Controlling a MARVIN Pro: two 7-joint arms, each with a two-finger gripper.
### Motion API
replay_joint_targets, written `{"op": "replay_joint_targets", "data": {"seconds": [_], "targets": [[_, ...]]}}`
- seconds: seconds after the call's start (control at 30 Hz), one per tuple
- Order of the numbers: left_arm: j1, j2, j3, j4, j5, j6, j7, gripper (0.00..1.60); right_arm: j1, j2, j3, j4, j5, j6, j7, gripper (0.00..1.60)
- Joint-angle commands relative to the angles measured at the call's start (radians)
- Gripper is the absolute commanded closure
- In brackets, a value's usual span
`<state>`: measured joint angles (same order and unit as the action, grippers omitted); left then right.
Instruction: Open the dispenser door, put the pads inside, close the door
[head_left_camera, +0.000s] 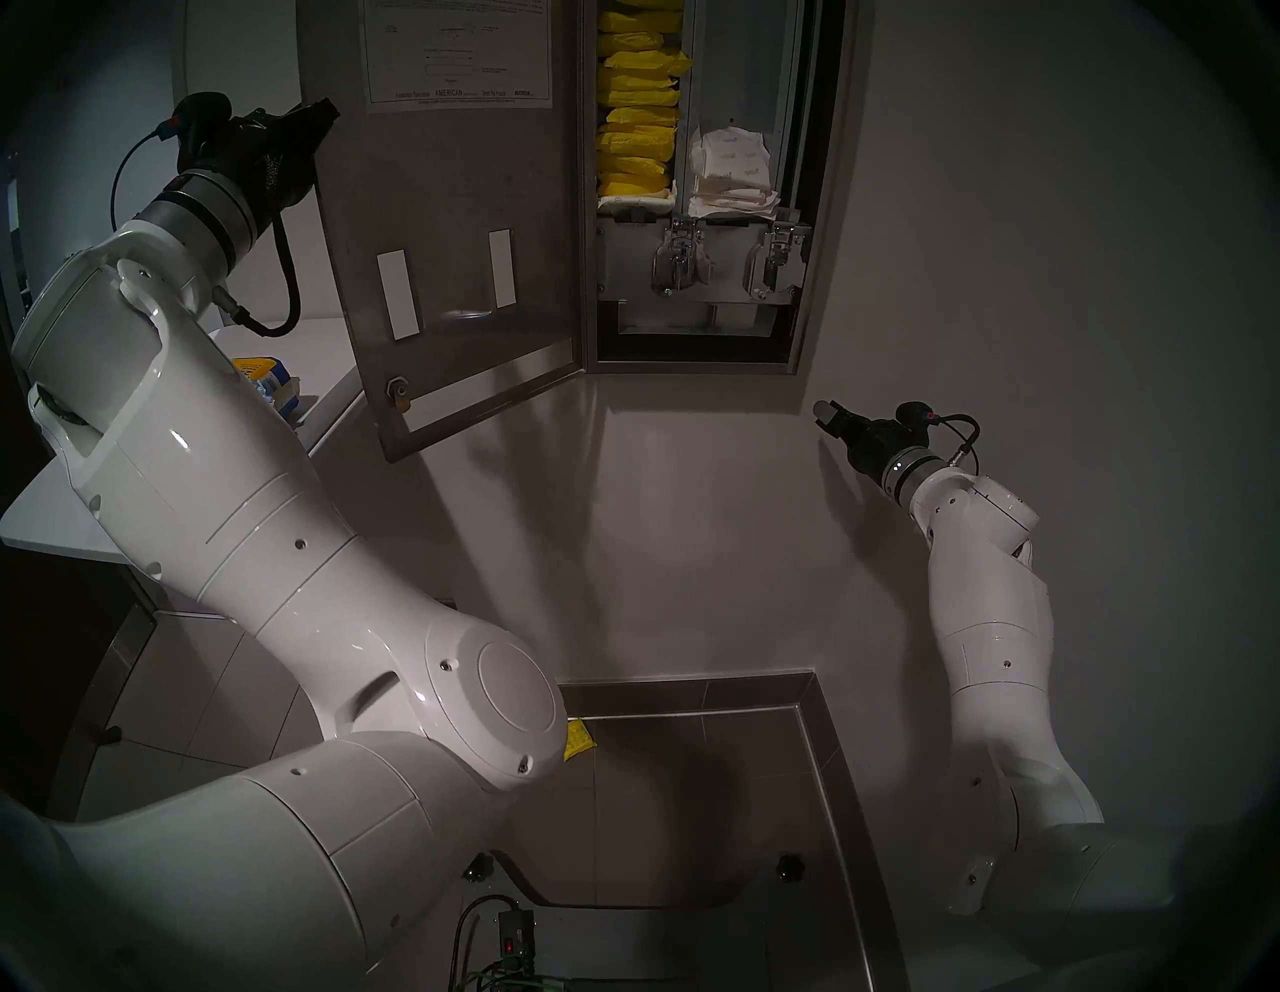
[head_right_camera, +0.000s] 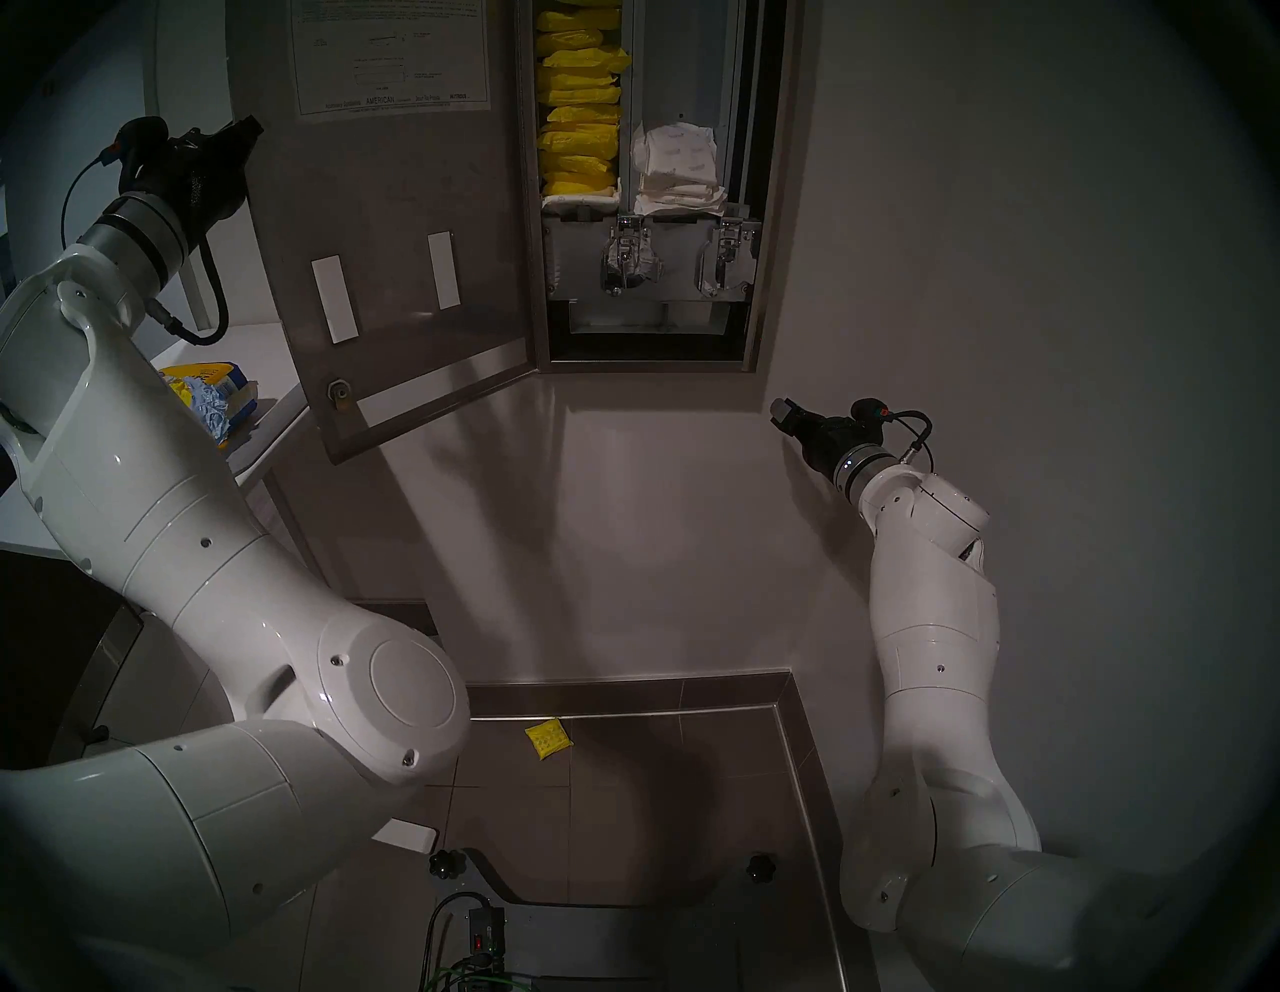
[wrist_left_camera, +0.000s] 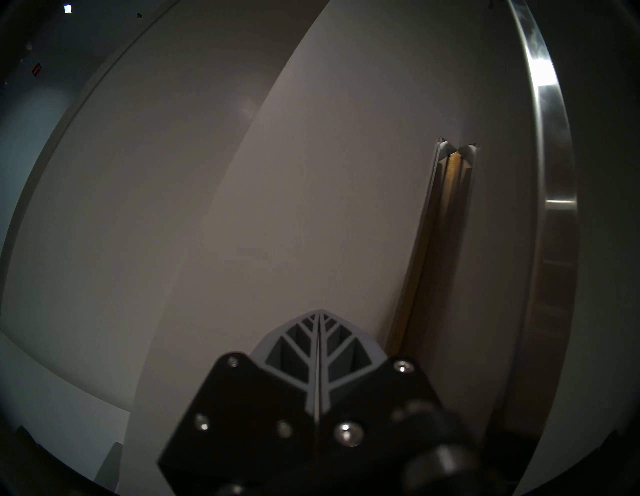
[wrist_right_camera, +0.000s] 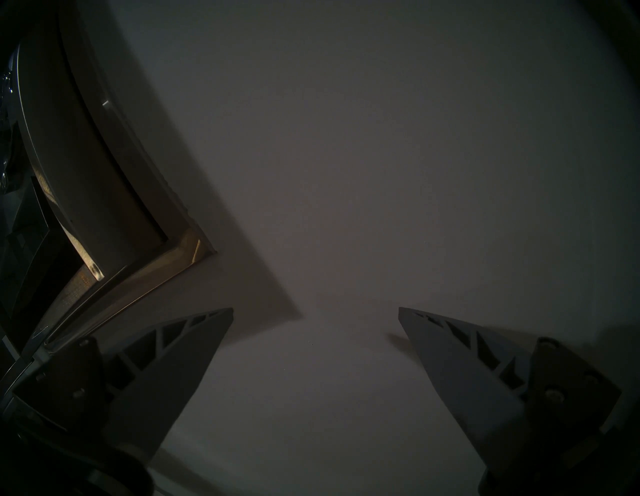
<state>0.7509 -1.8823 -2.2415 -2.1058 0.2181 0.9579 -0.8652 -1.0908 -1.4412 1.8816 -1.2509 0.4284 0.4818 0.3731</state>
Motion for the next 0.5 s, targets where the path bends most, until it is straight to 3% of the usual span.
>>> {"op": "replay_joint_targets", "data": {"seconds": [0.0,0.2,0.47], "targets": [[0.035,-0.108,0.115,-0.001,-0.102,0.002,-0.107,1.6,0.037,0.007,0.0,-0.032,0.004,-0.009,0.005,0.0],[0.088,-0.125,0.148,-0.019,-0.179,0.002,-0.108,1.6,0.039,0.008,-0.001,-0.034,0.005,-0.01,0.005,0.0],[0.151,-0.125,0.205,0.026,-0.312,0.002,-0.123,1.6,0.043,0.01,-0.003,-0.039,0.007,-0.012,0.006,0.0]]}}
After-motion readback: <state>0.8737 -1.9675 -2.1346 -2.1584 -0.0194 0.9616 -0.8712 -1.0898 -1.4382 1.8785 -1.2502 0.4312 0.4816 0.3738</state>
